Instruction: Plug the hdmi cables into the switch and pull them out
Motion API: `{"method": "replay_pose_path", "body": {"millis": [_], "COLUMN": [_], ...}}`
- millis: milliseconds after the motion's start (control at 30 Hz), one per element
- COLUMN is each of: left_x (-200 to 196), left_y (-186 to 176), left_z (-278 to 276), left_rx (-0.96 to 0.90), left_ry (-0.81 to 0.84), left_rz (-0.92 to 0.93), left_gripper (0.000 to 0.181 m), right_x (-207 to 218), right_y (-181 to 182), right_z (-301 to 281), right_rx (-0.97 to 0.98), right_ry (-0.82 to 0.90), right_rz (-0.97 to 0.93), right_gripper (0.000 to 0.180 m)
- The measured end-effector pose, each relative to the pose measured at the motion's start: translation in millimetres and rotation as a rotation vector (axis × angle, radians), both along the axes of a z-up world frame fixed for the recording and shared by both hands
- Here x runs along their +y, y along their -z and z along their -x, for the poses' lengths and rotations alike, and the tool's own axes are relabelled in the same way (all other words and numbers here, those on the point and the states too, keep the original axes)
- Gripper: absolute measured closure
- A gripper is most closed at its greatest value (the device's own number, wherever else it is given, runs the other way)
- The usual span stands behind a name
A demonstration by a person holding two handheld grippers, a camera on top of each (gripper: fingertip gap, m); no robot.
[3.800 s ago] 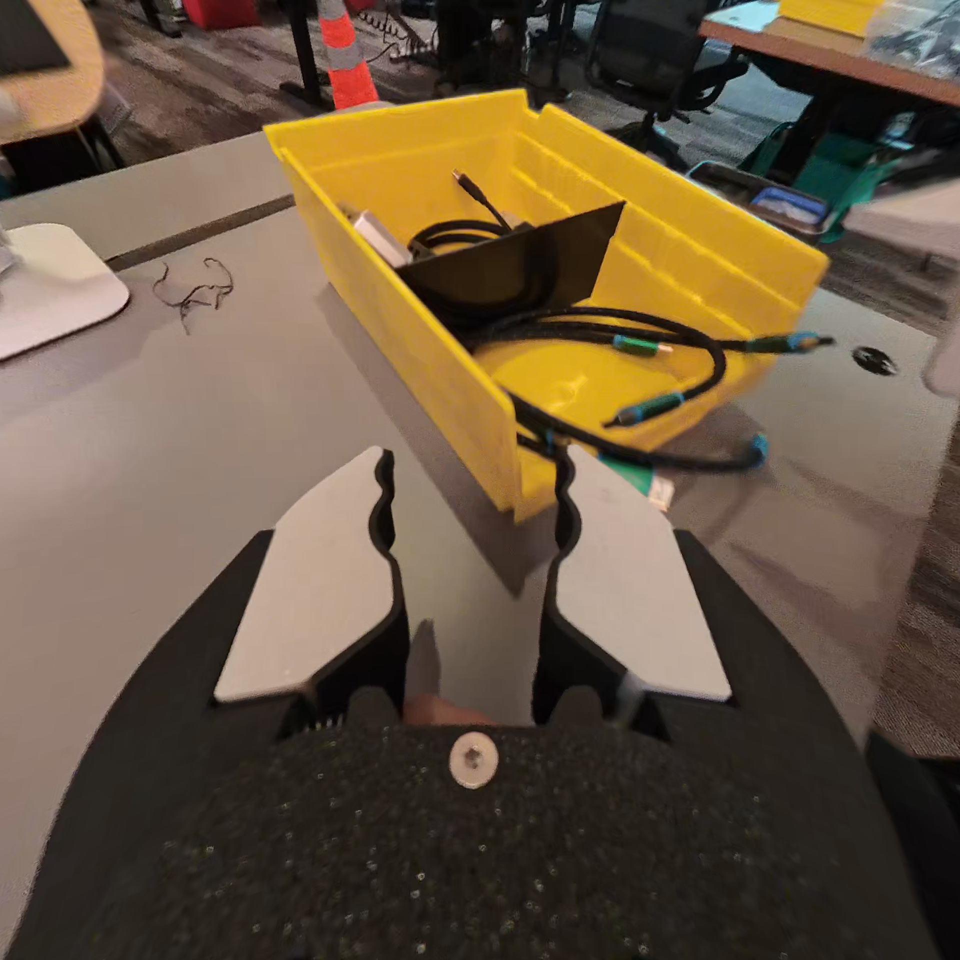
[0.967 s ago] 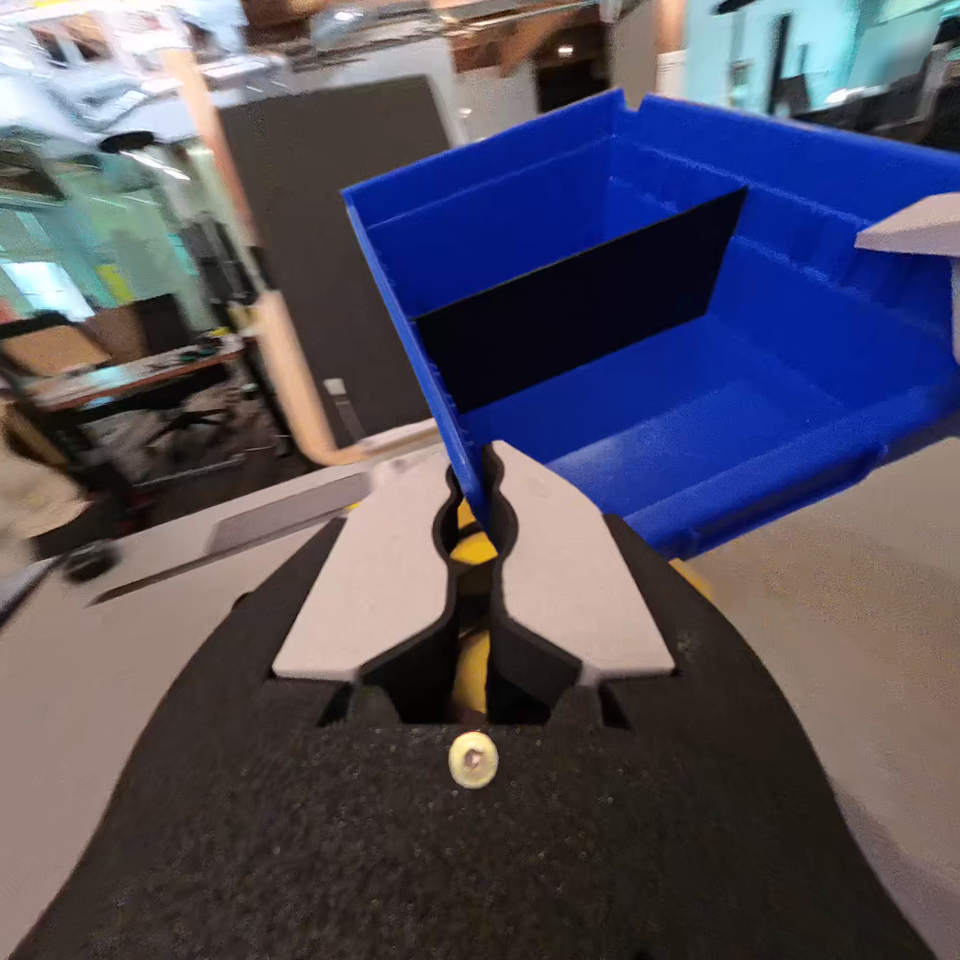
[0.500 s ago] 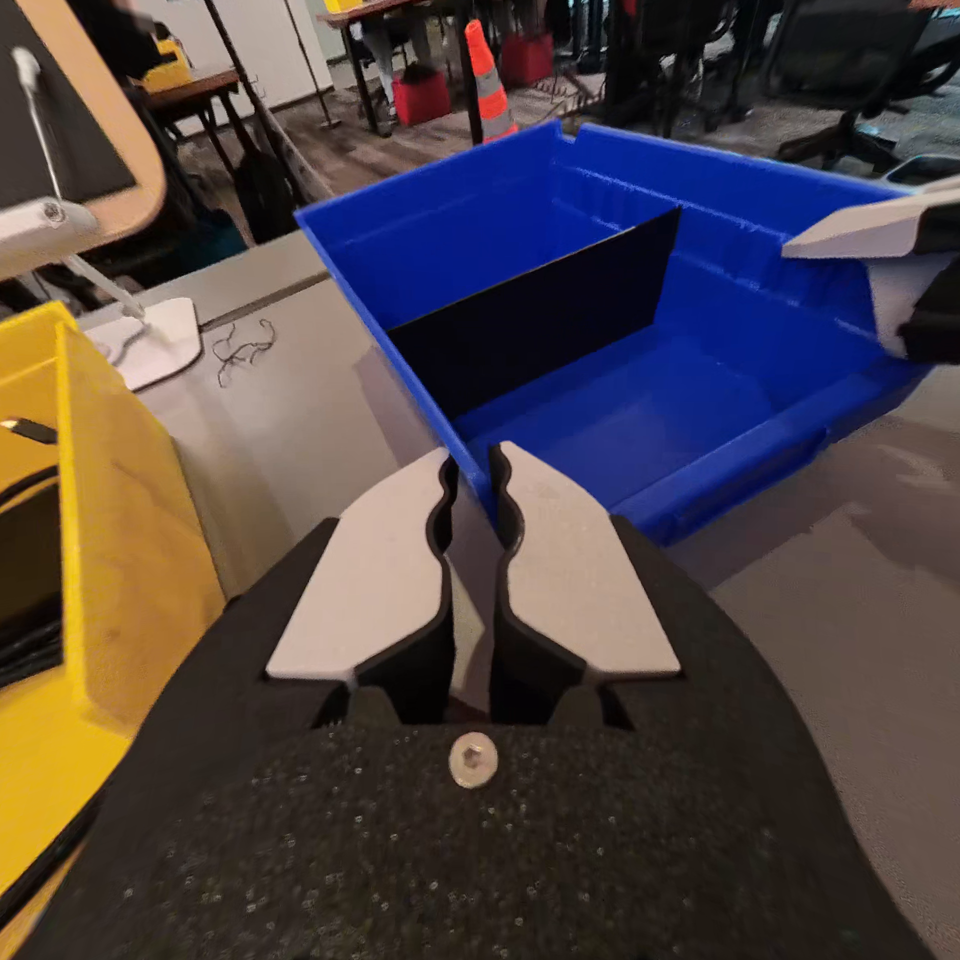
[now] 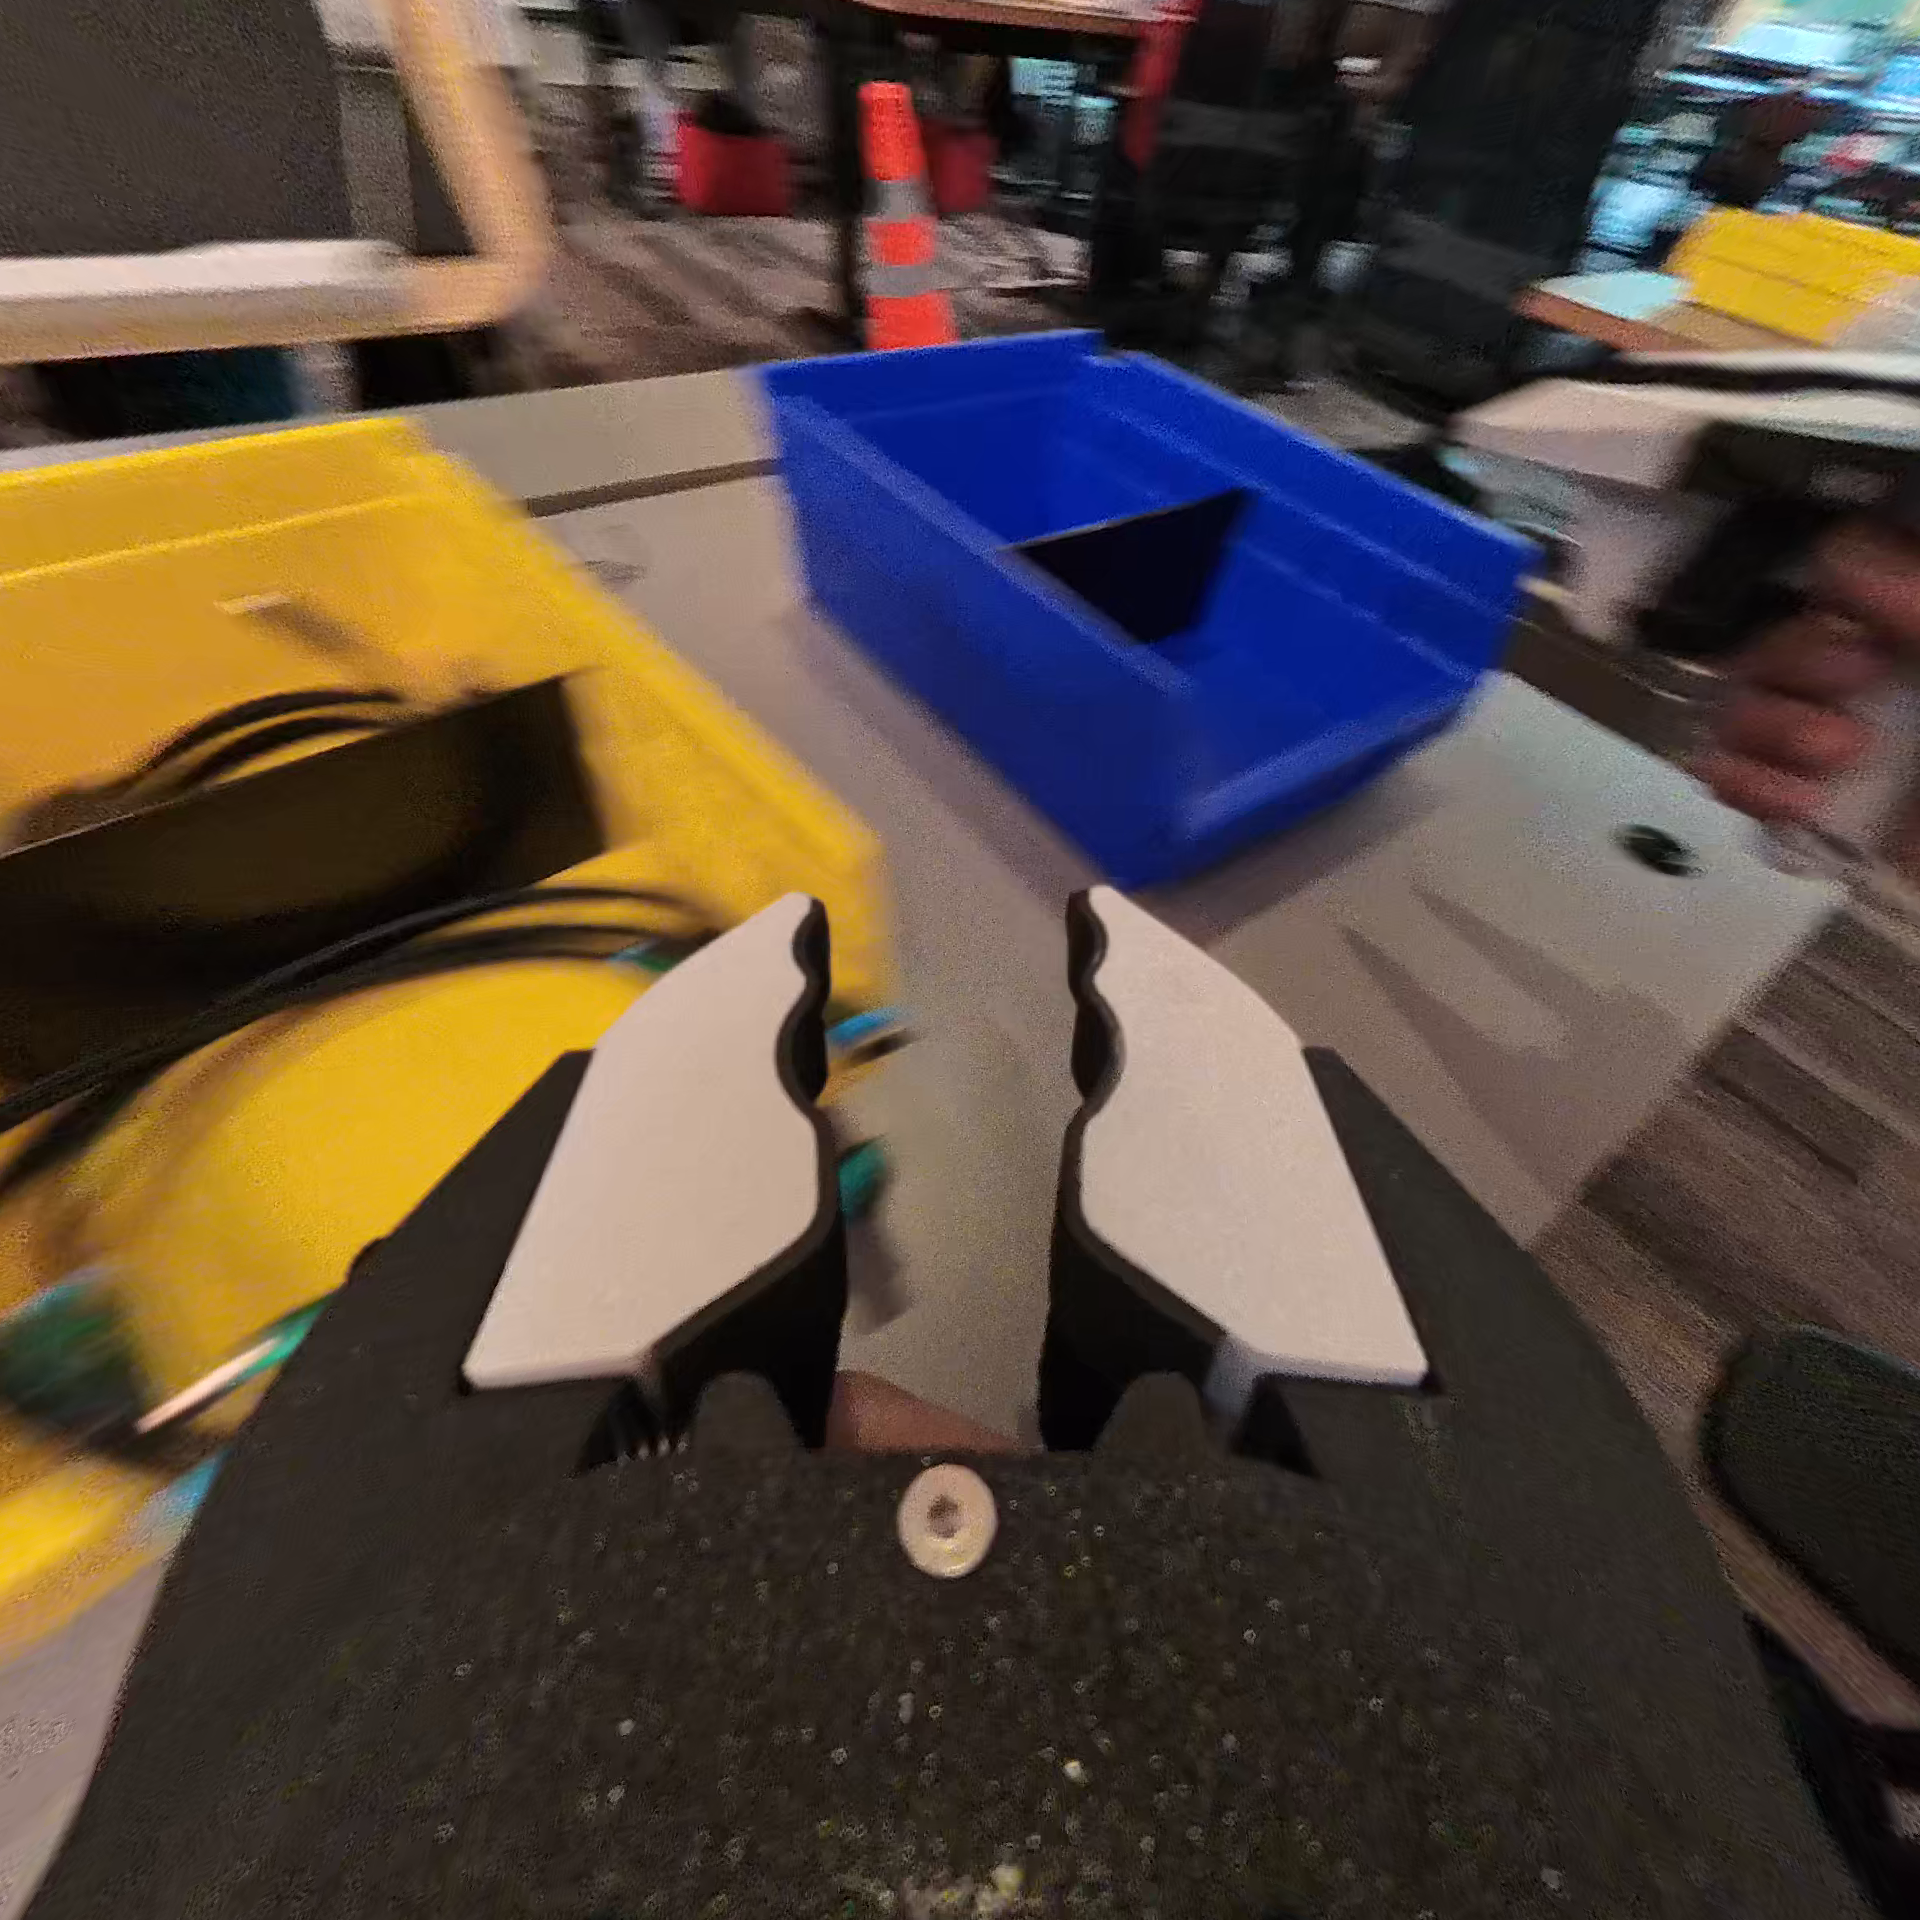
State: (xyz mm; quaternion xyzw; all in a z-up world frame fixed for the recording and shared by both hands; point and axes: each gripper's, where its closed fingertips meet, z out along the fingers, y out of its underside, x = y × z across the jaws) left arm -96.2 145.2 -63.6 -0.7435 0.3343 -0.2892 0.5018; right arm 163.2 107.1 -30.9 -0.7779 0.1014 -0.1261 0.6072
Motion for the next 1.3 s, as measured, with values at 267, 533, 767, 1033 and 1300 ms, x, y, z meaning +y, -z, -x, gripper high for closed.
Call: {"method": "replay_pose_path", "body": {"millis": [267,533,767,1033,1300], "left_x": [103.7,116.2,151.9,227.8,262.7], "left_y": [33.1,59.8,40.6,25.6,55.4], "left_z": [170.4,146.7,245.2,383.9,415.4], "left_rx": [0.131,0.208,0.119,0.213,0.146], "left_ry": [-0.382,-0.288,-0.451,-0.548,-0.513], "left_rz": [0.020,0.053,0.050,-0.130,-0.004], "left_gripper": [0.135,0.169,0.178,0.178,0.177], "right_x": [66.6,112.1,138.1,232.5,242.1], "right_y": [68.2,92.8,43.5,56.7,90.4], "right_z": [213.2,226.9,319.7,456.0,502.1], "right_rx": [0.232,0.207,0.077,0.118,0.133], "right_ry": [-0.304,-0.123,-0.099,-0.215,-0.281], "right_rz": [0.067,0.194,0.030,0.035,0.077], "right_gripper": [0.128,0.164,0.164,0.163,0.152]}}
